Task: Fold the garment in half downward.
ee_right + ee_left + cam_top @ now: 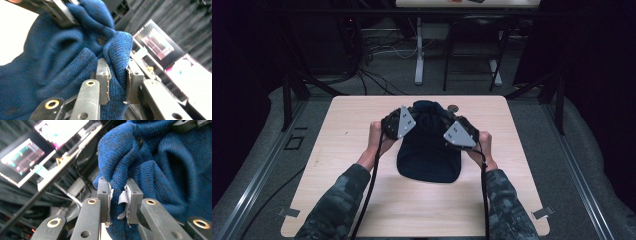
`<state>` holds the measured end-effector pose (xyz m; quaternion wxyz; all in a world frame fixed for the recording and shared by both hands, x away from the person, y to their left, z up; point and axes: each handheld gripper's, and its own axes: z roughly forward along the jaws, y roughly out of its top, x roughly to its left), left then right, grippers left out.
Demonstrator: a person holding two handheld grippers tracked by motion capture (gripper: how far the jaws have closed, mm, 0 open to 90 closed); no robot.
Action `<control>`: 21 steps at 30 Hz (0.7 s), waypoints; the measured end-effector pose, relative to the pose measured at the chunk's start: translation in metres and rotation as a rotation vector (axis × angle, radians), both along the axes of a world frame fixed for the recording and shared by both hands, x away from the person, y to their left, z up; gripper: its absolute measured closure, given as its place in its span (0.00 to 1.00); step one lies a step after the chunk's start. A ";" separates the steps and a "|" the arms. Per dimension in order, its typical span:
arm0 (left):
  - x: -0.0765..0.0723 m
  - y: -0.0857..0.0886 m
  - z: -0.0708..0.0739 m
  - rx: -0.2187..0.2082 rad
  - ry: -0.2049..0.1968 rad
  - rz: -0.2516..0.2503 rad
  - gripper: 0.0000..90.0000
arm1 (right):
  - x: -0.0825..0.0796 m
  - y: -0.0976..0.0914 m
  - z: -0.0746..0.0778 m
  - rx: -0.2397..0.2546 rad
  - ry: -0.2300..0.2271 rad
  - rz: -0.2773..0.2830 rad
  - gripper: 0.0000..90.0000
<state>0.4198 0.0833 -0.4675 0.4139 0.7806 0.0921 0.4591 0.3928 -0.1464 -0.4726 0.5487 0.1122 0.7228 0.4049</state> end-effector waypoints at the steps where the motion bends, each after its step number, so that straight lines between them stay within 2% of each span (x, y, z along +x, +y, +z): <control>1: -0.004 0.001 -0.009 0.008 0.010 -0.010 0.87 | -0.008 0.000 -0.010 -0.031 0.005 0.009 0.85; 3: -0.016 0.007 -0.033 0.029 0.062 -0.031 0.87 | -0.020 -0.003 -0.030 -0.042 0.052 0.030 0.85; 4: -0.019 0.008 -0.041 0.028 0.083 -0.033 0.87 | -0.026 -0.005 -0.044 -0.051 0.089 0.037 0.85; 5: -0.023 0.009 -0.049 0.032 0.106 -0.036 0.87 | -0.028 -0.006 -0.051 -0.046 0.115 0.044 0.85; 7: -0.030 0.010 -0.060 0.028 0.114 -0.038 0.87 | -0.033 -0.008 -0.062 -0.041 0.162 0.055 0.85; 9: -0.035 0.011 -0.061 0.013 0.132 -0.044 0.87 | -0.036 -0.008 -0.060 -0.051 0.173 0.064 0.85; 14: -0.046 0.017 -0.065 0.043 0.163 -0.059 0.86 | -0.044 -0.008 -0.058 -0.059 0.219 0.096 0.84; 15: -0.048 0.018 -0.067 0.055 0.180 -0.061 0.86 | -0.045 -0.008 -0.059 -0.055 0.235 0.104 0.84; 18: -0.053 0.021 -0.070 0.054 0.212 -0.063 0.86 | -0.051 -0.007 -0.061 -0.047 0.290 0.116 0.83; 21: -0.054 0.024 -0.070 0.035 0.254 -0.069 0.85 | -0.055 -0.006 -0.062 -0.045 0.334 0.125 0.83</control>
